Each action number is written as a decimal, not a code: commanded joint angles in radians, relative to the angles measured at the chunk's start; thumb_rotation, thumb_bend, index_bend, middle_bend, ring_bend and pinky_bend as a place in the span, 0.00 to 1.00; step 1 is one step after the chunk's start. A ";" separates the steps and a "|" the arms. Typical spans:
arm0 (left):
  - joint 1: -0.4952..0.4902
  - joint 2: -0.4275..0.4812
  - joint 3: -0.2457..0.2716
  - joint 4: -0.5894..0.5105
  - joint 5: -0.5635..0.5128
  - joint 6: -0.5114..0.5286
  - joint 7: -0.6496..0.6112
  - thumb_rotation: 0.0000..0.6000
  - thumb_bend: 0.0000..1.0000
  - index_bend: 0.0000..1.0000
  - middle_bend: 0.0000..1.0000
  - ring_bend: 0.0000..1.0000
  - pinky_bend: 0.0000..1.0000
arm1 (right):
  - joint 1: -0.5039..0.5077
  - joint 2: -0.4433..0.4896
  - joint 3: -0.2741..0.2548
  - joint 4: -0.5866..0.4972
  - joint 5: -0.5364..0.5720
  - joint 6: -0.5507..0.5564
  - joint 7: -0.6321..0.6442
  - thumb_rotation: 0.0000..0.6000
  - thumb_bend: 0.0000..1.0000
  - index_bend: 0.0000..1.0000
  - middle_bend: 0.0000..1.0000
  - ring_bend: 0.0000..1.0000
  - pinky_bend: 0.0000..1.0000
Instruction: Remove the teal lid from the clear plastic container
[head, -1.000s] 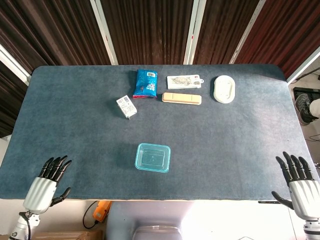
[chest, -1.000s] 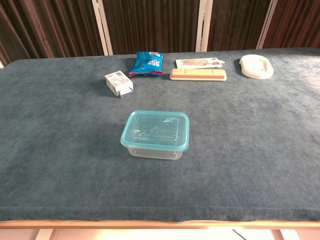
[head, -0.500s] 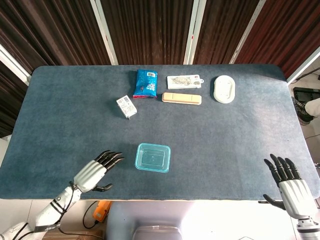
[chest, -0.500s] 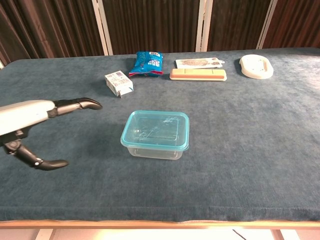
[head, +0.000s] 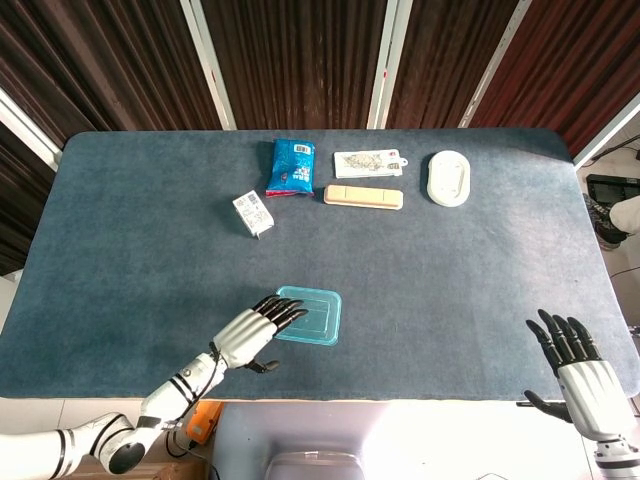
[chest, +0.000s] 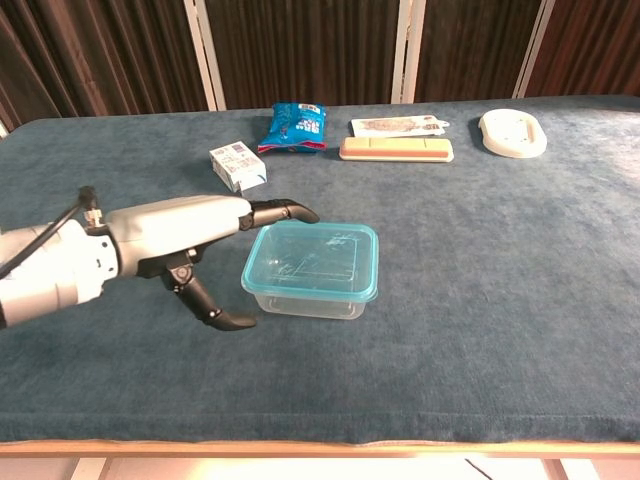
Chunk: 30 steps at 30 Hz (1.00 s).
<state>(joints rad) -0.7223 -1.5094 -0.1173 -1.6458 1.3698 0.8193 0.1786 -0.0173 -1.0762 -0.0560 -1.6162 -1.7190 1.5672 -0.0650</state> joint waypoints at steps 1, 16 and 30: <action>-0.036 -0.054 -0.023 0.045 -0.062 -0.014 0.074 1.00 0.23 0.00 0.00 0.00 0.00 | 0.000 0.002 -0.002 0.001 -0.002 0.000 0.003 1.00 0.24 0.00 0.00 0.00 0.00; -0.148 -0.103 -0.056 0.107 -0.243 -0.087 0.188 1.00 0.22 0.00 0.00 0.00 0.00 | -0.001 0.012 -0.012 0.005 -0.010 0.001 0.018 1.00 0.24 0.00 0.00 0.00 0.00; -0.201 -0.106 -0.044 0.139 -0.306 -0.106 0.195 1.00 0.21 0.00 0.00 0.00 0.00 | 0.000 0.012 -0.019 0.006 -0.016 -0.005 0.015 1.00 0.24 0.00 0.00 0.00 0.00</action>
<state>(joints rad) -0.9180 -1.6148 -0.1620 -1.5110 1.0706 0.7176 0.3743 -0.0171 -1.0641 -0.0746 -1.6104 -1.7349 1.5621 -0.0505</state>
